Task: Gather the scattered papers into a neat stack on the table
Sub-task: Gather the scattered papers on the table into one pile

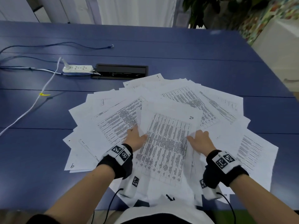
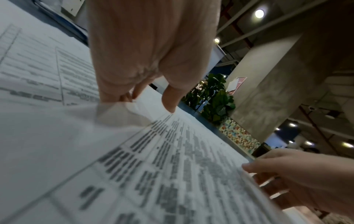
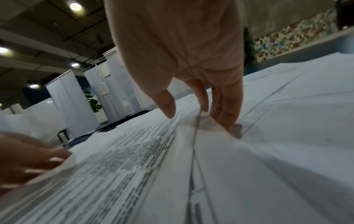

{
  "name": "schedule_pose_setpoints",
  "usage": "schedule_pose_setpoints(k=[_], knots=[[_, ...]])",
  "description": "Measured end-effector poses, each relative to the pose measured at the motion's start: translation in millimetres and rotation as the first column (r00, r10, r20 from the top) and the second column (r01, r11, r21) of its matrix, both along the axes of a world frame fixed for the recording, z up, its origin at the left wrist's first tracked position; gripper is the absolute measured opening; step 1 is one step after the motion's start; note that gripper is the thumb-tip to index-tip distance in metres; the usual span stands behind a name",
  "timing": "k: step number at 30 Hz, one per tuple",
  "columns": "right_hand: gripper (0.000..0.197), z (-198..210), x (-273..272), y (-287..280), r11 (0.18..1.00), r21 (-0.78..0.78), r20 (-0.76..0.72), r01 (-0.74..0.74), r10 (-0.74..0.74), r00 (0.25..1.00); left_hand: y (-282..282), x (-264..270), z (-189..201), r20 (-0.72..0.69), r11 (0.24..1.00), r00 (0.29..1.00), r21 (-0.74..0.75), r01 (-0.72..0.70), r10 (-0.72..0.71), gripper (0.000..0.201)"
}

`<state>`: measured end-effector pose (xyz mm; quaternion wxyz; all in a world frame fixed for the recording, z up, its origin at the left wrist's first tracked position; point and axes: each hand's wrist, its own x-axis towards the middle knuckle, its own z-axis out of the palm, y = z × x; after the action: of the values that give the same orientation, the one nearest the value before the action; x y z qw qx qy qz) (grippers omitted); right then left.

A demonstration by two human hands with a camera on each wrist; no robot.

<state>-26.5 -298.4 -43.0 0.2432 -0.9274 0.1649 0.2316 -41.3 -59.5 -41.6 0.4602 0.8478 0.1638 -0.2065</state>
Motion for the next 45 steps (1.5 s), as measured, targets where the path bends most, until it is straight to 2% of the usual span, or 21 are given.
schedule_pose_setpoints(k=[3, 5, 6, 7, 9, 11, 13, 15, 18, 20, 23, 25, 26, 28, 31, 34, 38, 40, 43, 45], knots=[[0.018, -5, 5, -3, 0.994, 0.059, 0.059, 0.097, -0.1, 0.993, -4, 0, -5, -0.032, 0.996, 0.997, 0.058, -0.073, 0.075, 0.067], [0.02, -6, 6, -3, 0.988, 0.064, 0.049, 0.144, -0.147, 0.988, -6, -1, -9, -0.03, 0.997, 0.998, 0.054, -0.054, 0.056, 0.076], [0.03, -5, 5, -1, 0.989, 0.065, 0.033, 0.135, -0.138, 0.99, -8, -1, -10, -0.031, 0.998, 0.998, 0.042, -0.055, 0.056, 0.076], [0.045, -4, 5, 3, 0.991, 0.059, 0.009, 0.119, -0.12, 0.993, -9, 0, -11, -0.031, 0.997, 0.997, 0.035, -0.069, 0.07, 0.073], [0.057, -1, 5, 10, 0.993, 0.061, 0.011, 0.097, -0.098, 0.995, -13, 2, -10, -0.04, 0.995, 0.995, 0.049, -0.085, 0.087, 0.063], [0.059, -1, 4, 12, 0.993, 0.054, 0.027, 0.108, -0.109, 0.994, -12, 3, -8, -0.068, 0.991, 0.997, 0.132, -0.03, 0.039, 0.059], [0.062, -2, 2, 12, 0.991, 0.02, 0.047, 0.129, -0.13, 0.99, -7, 3, -8, -0.085, 0.962, 0.996, 0.271, 0.029, -0.006, 0.065], [0.062, -4, -1, 13, 0.99, -0.001, 0.063, 0.143, -0.143, 0.988, -4, 1, -8, -0.081, 0.95, 0.997, 0.31, 0.038, -0.014, 0.069], [0.068, -7, -5, 18, 0.986, 0.027, 0.074, 0.162, -0.164, 0.984, -5, -4, -9, -0.051, 0.964, 0.998, 0.26, 0.055, -0.043, 0.059], [0.07, -10, -6, 18, 0.983, 0.067, 0.085, 0.172, -0.178, 0.98, -6, -4, -8, -0.037, 0.985, 0.999, 0.165, 0.044, -0.038, 0.056], [0.064, -15, -3, 11, 0.965, 0.144, 0.066, 0.218, -0.229, 0.971, -9, 0, -8, -0.056, 0.994, 0.994, -0.056, -0.093, 0.09, 0.069], [0.06, -14, 1, 6, 0.957, 0.174, 0.064, 0.232, -0.246, 0.967, -11, 0, -10, -0.085, 0.958, 0.978, -0.201, -0.205, 0.191, 0.066], [0.064, -13, 2, 5, 0.959, 0.17, 0.059, 0.226, -0.239, 0.969, -11, -1, -11, -0.094, 0.953, 0.976, -0.215, -0.213, 0.197, 0.061], [0.077, -7, 4, 2, 0.97, 0.121, 0.034, 0.211, -0.217, 0.976, -11, -4, -9, -0.052, 0.972, 0.99, -0.188, -0.141, 0.133, 0.049], [0.079, 0, 10, 4, 0.979, 0.112, 0.031, 0.172, -0.176, 0.984, 6, 0, 2, 0.063, 0.977, 0.99, -0.178, -0.114, 0.127, 0.045], [0.068, 5, 20, 20, 0.971, 0.209, -0.002, 0.113, -0.115, 0.993, 50, 18, 9, 0.127, 0.983, 0.979, -0.109, -0.147, 0.16, 0.046], [0.031, 10, 38, 58, 0.987, 0.16, 0.002, -0.031, 0.031, 1.0, 112, 39, 1, 0.145, 0.966, 0.97, 0.139, -0.216, 0.196, 0.047], [0.023, 11, 42, 76, 0.986, 0.13, -0.045, -0.106, 0.113, 0.993, 131, 45, -2, 0.168, 0.945, 0.967, 0.234, -0.229, 0.193, 0.044], [0.057, 10, 39, 95, 0.97, -0.015, -0.129, -0.243, 0.239, 0.962, 150, 60, -5, 0.119, 0.912, 0.987, 0.384, -0.143, 0.105, 0.054], [0.058, 10, 35, 104, 0.937, -0.15, -0.1, -0.314, 0.302, 0.948, 158, 70, -7, 0.047, 0.892, 0.999, 0.451, -0.039, 0.02, 0.068]])
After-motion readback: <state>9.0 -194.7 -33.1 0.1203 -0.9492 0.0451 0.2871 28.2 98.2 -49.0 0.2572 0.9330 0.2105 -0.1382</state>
